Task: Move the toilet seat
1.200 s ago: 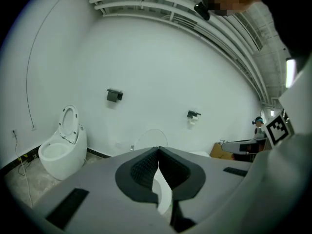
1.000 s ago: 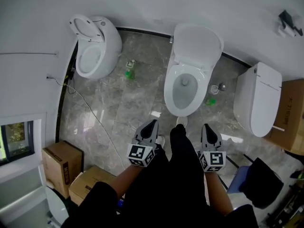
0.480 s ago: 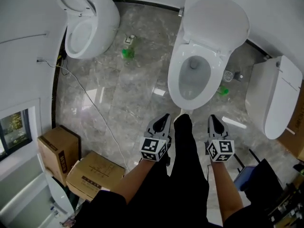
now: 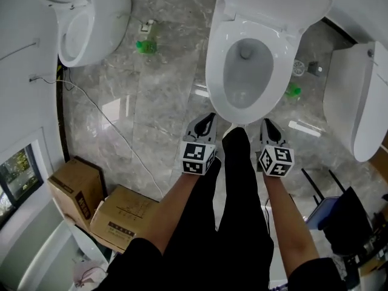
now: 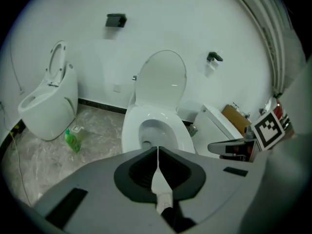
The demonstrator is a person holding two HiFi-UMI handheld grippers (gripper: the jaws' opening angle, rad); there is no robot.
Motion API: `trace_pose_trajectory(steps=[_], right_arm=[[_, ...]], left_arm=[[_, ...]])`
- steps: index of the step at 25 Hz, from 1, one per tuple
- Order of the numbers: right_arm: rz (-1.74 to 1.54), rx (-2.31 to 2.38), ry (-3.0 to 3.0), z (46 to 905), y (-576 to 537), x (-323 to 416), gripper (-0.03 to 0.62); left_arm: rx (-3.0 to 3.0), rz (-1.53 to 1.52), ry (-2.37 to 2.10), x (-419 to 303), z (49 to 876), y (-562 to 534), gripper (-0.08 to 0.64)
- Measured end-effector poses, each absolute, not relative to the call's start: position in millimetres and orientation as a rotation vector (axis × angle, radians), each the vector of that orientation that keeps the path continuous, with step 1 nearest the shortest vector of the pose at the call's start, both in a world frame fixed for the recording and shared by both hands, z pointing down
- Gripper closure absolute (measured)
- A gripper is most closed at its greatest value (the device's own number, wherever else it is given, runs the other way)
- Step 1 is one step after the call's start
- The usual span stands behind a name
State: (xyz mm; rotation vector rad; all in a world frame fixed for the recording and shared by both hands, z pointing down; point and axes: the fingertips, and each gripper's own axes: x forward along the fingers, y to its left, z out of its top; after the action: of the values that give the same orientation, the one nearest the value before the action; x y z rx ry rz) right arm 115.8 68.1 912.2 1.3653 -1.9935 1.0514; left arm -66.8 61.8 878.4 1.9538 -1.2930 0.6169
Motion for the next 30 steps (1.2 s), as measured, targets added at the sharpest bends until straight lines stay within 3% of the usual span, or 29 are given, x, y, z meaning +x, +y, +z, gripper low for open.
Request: trace_pose_trajectory(steps=[6,7,9,12,17,30], right_arm=[[0.986,1.321,-1.926,962,62,135,0.557],[1.017,1.337,-1.905,971,62,138,0.545],[1.086,1.385,-1.854,989,63,145,0.394],[1.182,1.444,-1.781,1013,72,152,0.349],[1.413,1.447,-1.740,1042,93,144,0.326],[1.695,1.412,-1.736,1062,66,139,0.316]], left_arm=[[1.879,0.623,-1.234,-56,941,62,0.536],[1.868,0.627,-1.215,-56,951,64,0.496],[1.845,0.648,-1.188,-57,971,68,0.432],[1.791,0.687,-1.176,-57,1001,75,0.335],[1.692,0.649,-1.139,-47,1027,85,0.275],[1.554,0.565,-1.179,-50,1049,79,0.241]])
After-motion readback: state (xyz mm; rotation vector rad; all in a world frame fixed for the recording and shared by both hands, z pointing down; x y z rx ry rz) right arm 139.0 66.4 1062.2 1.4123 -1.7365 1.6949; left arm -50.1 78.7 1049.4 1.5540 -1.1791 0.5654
